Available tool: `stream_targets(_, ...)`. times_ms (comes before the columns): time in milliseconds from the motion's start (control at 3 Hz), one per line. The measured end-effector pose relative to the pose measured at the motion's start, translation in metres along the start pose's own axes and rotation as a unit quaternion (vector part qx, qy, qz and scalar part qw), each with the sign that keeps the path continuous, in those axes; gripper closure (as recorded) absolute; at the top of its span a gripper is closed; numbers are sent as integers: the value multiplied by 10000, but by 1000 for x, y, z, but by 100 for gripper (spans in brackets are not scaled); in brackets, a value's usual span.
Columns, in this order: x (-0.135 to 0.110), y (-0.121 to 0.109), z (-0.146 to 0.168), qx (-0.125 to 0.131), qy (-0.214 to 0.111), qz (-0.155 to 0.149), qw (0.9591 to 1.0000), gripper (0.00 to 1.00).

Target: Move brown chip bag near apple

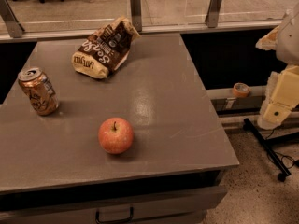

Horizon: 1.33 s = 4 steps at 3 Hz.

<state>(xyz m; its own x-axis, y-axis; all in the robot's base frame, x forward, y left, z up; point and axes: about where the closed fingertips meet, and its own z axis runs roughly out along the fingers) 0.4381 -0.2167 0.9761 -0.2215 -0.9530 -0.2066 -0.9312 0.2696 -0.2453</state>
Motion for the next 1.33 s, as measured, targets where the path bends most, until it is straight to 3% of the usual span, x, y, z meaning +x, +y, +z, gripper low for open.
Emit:
stream_targets(667, -5, -4, -3, 6, -189, -21, 9998, 0)
stream_targets(1000, -37, -26, 6, 1, -888, 54, 9960, 0)
stream_targets(1333, -90, -53, 19, -63, -1823, 198, 9830, 0)
